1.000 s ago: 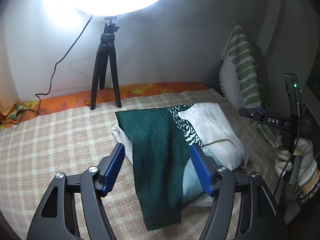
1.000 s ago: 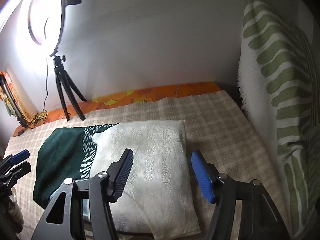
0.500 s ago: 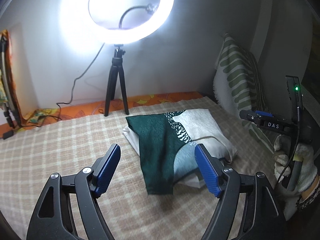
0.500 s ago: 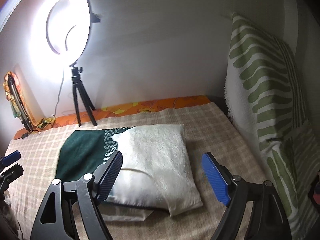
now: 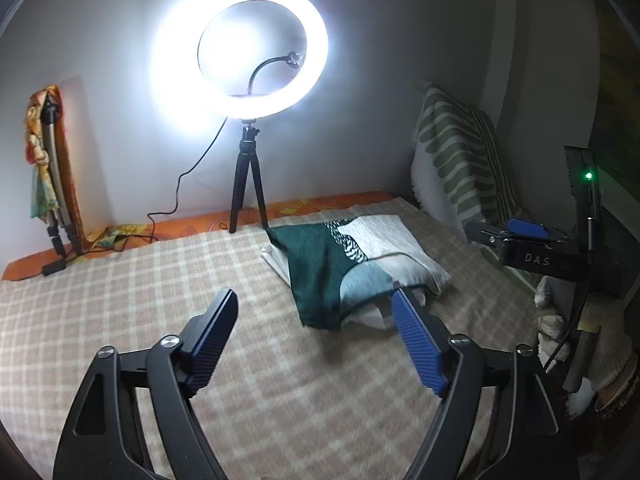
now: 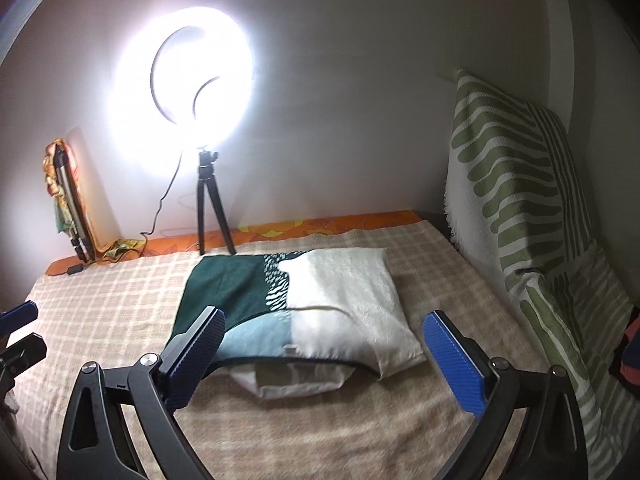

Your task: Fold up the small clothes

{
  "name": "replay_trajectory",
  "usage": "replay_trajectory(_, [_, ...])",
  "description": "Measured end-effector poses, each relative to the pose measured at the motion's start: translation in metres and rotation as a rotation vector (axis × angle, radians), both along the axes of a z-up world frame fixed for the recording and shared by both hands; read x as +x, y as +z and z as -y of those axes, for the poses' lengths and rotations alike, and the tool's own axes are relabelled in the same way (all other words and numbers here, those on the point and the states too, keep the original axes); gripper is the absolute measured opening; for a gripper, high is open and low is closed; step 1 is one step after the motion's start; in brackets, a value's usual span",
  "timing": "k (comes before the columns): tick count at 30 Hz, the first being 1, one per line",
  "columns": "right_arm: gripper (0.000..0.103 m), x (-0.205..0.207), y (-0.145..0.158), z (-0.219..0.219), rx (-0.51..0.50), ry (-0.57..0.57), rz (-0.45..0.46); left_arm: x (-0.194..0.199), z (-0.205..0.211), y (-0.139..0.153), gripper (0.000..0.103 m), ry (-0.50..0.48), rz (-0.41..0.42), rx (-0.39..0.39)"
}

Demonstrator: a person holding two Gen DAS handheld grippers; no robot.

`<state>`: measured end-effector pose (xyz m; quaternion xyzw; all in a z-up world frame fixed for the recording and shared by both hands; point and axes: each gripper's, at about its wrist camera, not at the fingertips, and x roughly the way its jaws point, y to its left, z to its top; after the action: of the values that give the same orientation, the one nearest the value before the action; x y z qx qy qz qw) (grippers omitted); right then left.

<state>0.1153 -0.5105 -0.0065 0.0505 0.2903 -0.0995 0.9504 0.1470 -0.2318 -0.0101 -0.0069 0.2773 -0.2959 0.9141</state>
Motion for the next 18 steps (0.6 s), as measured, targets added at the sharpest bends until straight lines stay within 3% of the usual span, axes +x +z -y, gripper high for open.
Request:
replay_trajectory(15, [0.103,-0.046,-0.026,-0.031,0.044,-0.038,0.034,-0.051,-0.032,-0.014,0.086,0.030,0.039,0.064])
replay_trajectory(16, [0.103,-0.047,-0.027,-0.030,0.049,-0.043,0.037,-0.053,-0.033,-0.014,0.087,0.037,0.043,0.067])
replay_trajectory(18, [0.103,-0.049,-0.030,-0.030,0.064,-0.055,0.047,-0.054,-0.033,-0.016,0.100,0.051,0.047,0.080])
